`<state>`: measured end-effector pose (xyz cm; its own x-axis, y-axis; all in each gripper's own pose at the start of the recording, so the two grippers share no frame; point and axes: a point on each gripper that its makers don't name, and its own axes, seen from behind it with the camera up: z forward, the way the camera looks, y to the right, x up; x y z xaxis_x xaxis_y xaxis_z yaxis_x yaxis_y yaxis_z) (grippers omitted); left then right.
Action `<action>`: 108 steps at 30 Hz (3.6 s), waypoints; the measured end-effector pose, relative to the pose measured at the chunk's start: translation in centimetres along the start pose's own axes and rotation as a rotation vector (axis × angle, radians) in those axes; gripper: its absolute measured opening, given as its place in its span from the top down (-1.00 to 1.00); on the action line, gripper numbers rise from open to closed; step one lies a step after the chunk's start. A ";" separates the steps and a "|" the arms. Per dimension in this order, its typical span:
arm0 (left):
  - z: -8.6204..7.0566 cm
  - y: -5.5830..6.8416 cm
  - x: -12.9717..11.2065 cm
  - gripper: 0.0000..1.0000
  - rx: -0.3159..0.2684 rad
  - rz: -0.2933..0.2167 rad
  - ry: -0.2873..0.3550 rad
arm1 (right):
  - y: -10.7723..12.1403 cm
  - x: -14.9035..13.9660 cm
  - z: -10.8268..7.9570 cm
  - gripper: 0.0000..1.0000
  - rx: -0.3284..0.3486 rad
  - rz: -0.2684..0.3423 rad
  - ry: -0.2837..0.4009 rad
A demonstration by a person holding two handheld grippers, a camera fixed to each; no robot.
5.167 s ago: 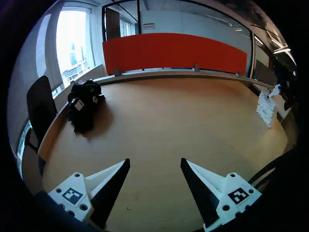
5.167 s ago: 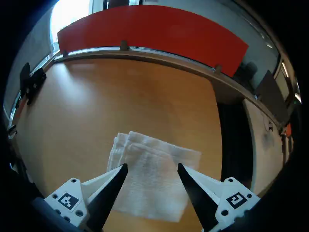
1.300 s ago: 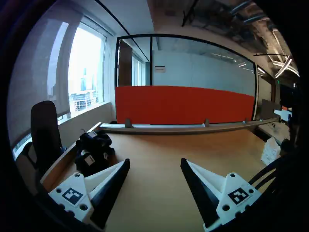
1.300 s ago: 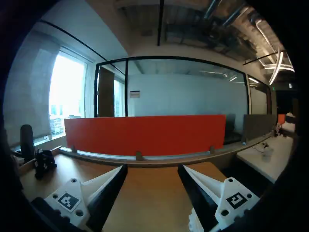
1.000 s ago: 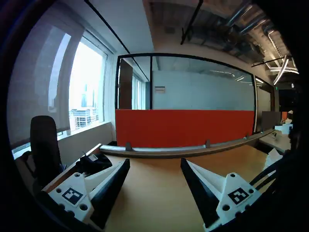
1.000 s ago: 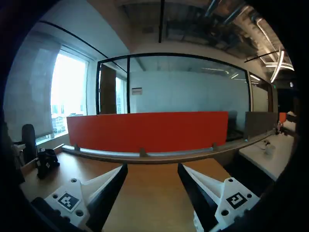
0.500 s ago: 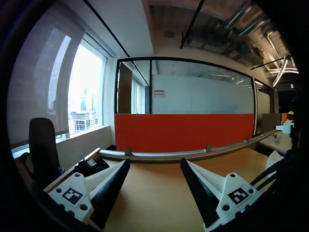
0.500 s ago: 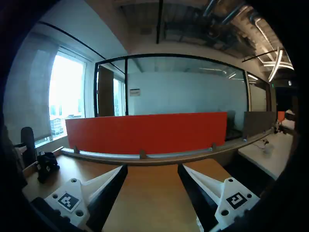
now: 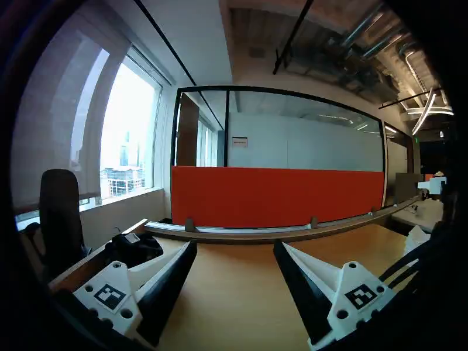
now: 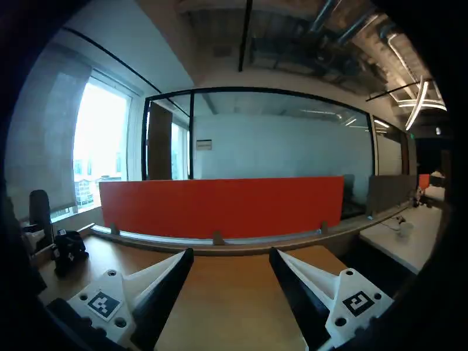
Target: Fold towel
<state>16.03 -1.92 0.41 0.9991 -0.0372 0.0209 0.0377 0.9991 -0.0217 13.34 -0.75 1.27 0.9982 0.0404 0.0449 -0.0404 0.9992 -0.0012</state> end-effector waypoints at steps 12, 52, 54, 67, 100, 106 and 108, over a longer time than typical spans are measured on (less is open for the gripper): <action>1.0 0.7 -6.3 -0.94 -0.004 -0.008 0.000 | -0.2 -1.8 -0.1 -1.00 -0.009 0.003 -0.004; 0.5 1.2 -16.0 -0.94 0.037 0.024 0.015 | -0.4 -4.9 -0.9 -1.00 -0.024 -0.002 0.034; 0.4 1.1 -15.9 -0.94 0.038 0.027 0.018 | -0.1 -4.9 -1.0 -1.00 -0.028 -0.003 0.035; 0.1 0.9 -16.0 -0.94 0.044 0.037 0.021 | 0.1 -4.8 -1.3 -1.00 -0.029 -0.007 0.040; 0.0 0.9 -16.0 -0.95 0.044 0.037 0.021 | 0.5 -9.2 0.0 -1.00 0.014 -0.064 0.090; 0.0 0.9 -16.0 -0.95 0.044 0.037 0.021 | 0.8 -11.7 -0.1 -1.00 0.020 -0.043 0.084; 0.0 0.9 -16.0 -0.95 0.044 0.037 0.021 | 1.2 -12.6 -0.1 -1.00 0.015 -0.030 0.078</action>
<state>0.09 -0.38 0.04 1.0000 -0.0004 0.0000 0.0004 0.9998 0.0218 0.75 -0.08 0.64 0.9994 0.0108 -0.0336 -0.0103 0.9999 0.0137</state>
